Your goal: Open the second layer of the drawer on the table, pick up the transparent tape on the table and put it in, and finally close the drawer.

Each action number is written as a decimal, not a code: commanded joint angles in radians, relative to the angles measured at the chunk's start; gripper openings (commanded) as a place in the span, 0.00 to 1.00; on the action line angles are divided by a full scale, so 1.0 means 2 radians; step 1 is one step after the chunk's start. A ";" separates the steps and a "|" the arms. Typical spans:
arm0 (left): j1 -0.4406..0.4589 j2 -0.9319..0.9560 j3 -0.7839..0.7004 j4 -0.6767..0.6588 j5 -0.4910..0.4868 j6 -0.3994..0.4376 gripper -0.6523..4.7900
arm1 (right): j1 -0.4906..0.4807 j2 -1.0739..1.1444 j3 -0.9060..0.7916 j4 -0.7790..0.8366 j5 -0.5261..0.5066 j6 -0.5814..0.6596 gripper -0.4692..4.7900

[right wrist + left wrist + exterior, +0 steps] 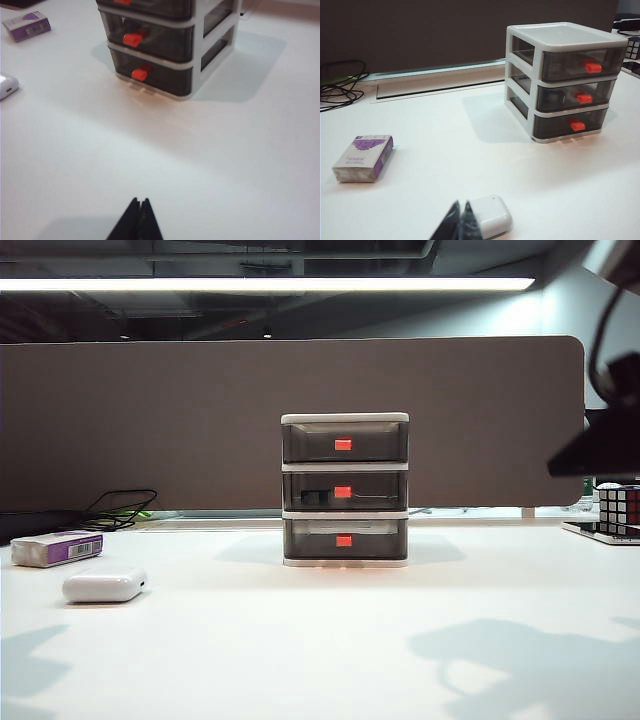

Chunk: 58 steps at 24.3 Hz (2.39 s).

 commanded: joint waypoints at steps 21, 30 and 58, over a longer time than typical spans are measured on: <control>0.265 -0.002 0.003 0.019 0.203 -0.011 0.11 | -0.160 -0.132 -0.070 0.019 -0.027 -0.014 0.08; 0.276 -0.013 0.003 0.011 0.197 -0.004 0.11 | -0.159 -0.343 -0.068 -0.169 0.049 -0.009 0.08; 0.275 -0.013 0.003 -0.054 0.200 0.009 0.11 | -0.156 -0.341 -0.068 -0.175 0.079 -0.010 0.08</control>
